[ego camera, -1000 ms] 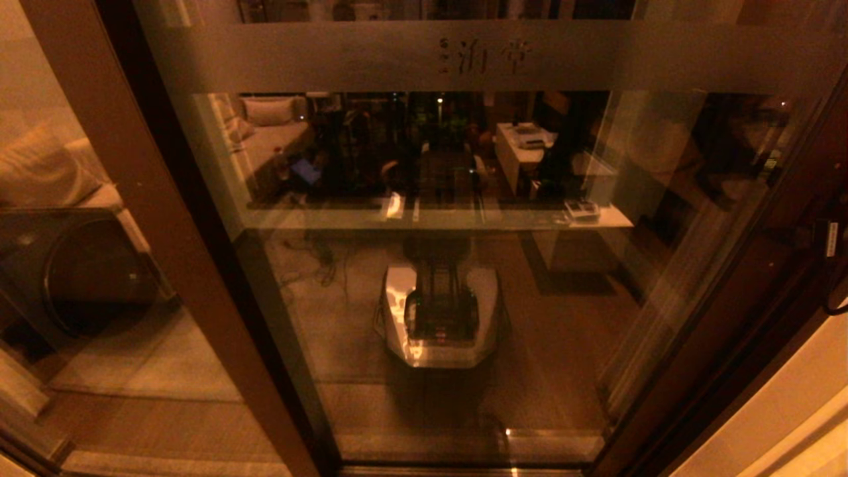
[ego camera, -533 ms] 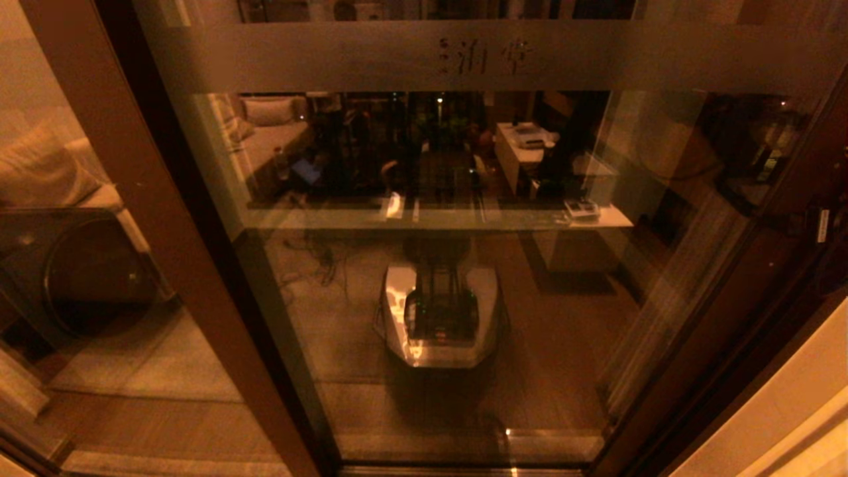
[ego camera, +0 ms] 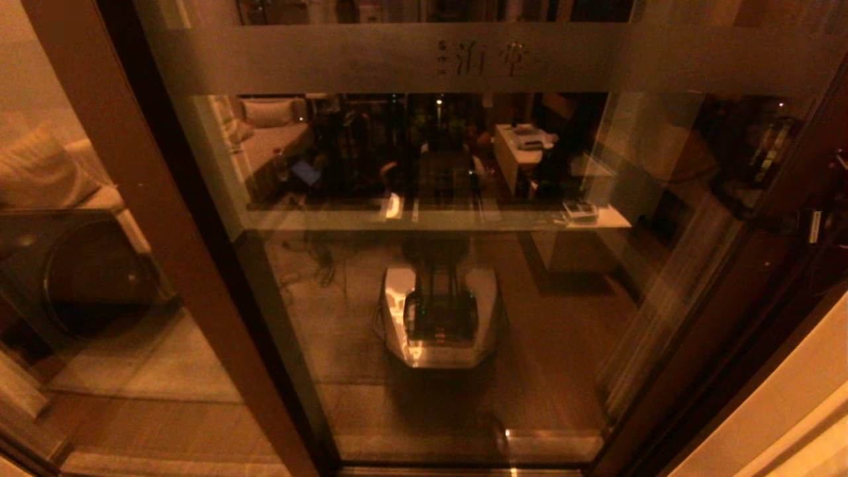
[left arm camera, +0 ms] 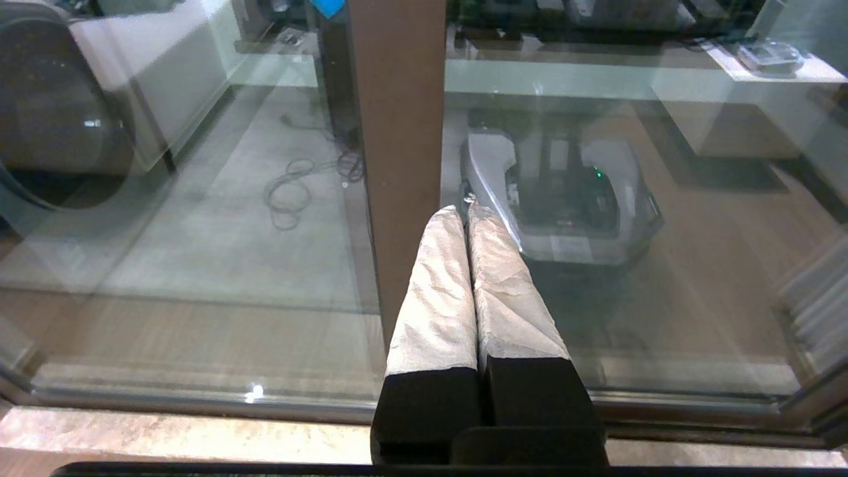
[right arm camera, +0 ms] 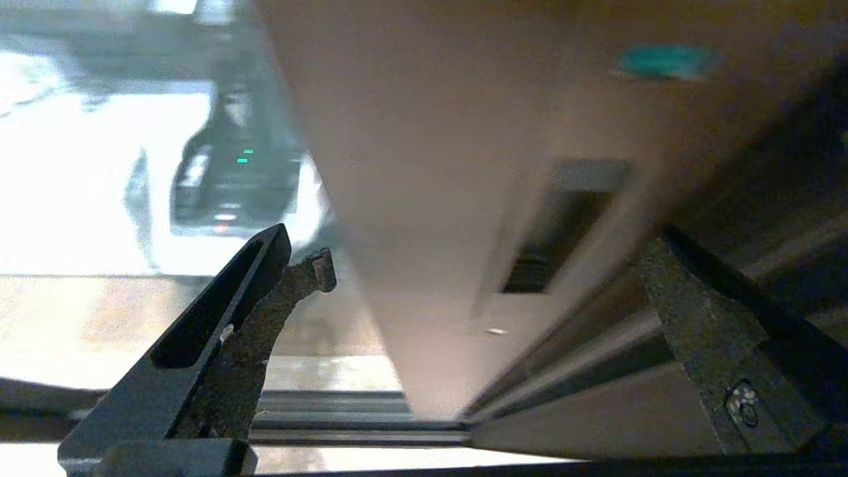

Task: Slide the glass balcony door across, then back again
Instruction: Open the slid door

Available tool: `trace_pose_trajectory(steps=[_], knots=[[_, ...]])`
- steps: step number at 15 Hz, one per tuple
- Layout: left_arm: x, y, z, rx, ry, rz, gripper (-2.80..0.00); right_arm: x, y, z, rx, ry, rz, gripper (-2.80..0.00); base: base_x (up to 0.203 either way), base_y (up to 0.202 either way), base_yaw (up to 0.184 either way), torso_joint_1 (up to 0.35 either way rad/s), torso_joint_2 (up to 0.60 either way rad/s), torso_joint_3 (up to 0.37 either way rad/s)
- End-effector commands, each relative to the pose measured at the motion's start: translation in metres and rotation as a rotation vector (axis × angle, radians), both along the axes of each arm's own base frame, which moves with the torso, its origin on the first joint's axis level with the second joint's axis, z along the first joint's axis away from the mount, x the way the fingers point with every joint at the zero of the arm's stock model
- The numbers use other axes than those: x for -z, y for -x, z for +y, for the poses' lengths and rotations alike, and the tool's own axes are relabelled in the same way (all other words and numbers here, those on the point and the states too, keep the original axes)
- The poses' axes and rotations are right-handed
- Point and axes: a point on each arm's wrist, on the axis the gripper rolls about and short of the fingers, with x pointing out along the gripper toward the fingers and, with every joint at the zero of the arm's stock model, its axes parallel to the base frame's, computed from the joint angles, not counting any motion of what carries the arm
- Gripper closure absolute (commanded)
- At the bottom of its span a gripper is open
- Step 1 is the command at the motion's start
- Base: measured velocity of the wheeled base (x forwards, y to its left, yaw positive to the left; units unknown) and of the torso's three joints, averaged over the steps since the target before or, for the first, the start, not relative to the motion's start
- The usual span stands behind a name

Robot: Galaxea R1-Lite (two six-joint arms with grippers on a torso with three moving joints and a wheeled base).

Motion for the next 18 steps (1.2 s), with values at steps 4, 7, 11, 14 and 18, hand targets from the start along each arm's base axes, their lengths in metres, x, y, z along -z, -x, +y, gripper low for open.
trace_pose_trajectory(steps=[4, 7, 11, 14, 18], knots=[[0.000, 0.000, 0.000, -0.001, 0.001, 0.001, 0.00, -0.003, -0.001, 0.005, -0.039, -0.005, -0.014, -2.80, 0.000, 0.000, 0.000, 0.000, 0.00, 0.000], [0.000, 0.000, 0.000, -0.001, 0.001, 0.001, 0.00, -0.002, -0.001, 0.006, -0.047, -0.015, -0.012, -2.80, 0.000, 0.000, 0.000, 0.000, 0.00, 0.000], [0.000, 0.000, 0.000, -0.001, 0.001, 0.001, 0.00, -0.005, 0.004, 0.014, -0.077, -0.027, -0.017, -2.80, 0.000, 0.000, 0.000, 0.000, 0.00, 0.000], [0.000, 0.000, 0.000, -0.001, 0.001, 0.000, 0.00, -0.005, 0.007, 0.023, -0.097, -0.029, -0.012, -2.80, 0.000, 0.000, 0.000, 0.000, 0.00, 0.000], [0.000, 0.000, 0.000, -0.001, 0.001, 0.001, 0.00, -0.004, 0.010, 0.030, -0.108, -0.032, -0.006, -2.80, 0.000, 0.000, 0.000, 0.000, 0.00, 0.000]])
